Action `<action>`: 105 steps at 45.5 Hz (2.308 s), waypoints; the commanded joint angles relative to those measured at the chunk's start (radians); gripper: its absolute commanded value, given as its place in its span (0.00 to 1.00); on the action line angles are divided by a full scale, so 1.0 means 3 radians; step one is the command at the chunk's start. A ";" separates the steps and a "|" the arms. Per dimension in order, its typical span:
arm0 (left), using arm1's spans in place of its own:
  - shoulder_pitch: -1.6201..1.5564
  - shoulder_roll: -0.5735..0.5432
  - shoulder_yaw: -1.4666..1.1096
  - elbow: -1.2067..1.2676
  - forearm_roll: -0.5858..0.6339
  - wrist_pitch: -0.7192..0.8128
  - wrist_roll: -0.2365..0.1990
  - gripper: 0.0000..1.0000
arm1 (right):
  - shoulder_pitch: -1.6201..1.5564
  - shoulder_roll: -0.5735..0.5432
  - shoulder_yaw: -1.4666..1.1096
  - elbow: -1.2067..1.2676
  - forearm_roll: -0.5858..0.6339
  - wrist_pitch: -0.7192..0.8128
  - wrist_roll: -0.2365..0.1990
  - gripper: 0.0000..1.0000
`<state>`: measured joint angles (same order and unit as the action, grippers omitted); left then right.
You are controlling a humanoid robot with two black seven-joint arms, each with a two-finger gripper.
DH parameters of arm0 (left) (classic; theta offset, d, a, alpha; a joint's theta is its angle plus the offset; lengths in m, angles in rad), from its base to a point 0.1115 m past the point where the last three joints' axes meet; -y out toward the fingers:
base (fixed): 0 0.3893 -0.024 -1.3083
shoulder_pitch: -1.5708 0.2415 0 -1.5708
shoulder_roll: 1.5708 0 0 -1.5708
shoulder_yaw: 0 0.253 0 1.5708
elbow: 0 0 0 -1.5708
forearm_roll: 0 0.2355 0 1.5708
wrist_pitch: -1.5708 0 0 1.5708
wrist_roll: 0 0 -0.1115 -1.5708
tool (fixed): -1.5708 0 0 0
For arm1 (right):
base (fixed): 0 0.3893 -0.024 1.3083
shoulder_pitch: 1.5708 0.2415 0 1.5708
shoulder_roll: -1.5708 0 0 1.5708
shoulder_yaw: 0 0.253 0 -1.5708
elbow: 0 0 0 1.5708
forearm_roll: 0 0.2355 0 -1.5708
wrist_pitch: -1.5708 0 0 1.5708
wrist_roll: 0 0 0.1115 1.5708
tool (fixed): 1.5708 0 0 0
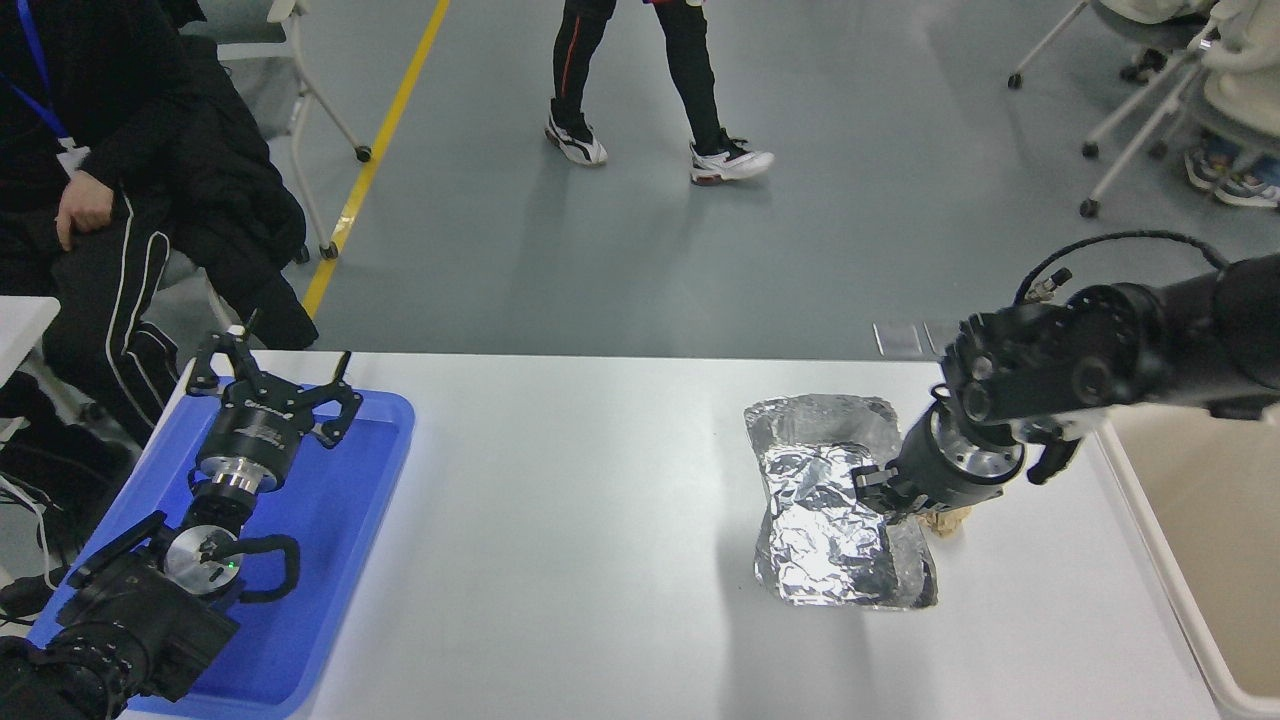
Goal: Pick up foil plate and place in dustbin
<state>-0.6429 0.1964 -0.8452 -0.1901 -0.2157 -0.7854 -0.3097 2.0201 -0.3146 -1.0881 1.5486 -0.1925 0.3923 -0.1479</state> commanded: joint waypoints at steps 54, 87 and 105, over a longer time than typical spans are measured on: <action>0.0000 0.0000 0.0000 0.0000 -0.0002 0.0000 -0.0001 1.00 | 0.1372 -0.0450 -0.1010 -0.0012 -0.0095 0.0810 0.0002 0.00; 0.0000 0.0000 0.0000 0.0000 -0.0002 0.0000 -0.0001 1.00 | -0.2698 -0.1140 0.0410 -0.3391 -0.0059 -0.0081 0.0043 0.00; 0.0000 0.0000 0.0000 0.0000 -0.0002 0.0000 -0.0001 1.00 | -0.4212 -0.0721 0.1500 -0.5003 -0.0054 -0.0121 0.0079 0.00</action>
<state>-0.6429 0.1964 -0.8452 -0.1899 -0.2165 -0.7854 -0.3098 1.0150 -0.5966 -0.8008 0.3223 -0.2106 0.3704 -0.1287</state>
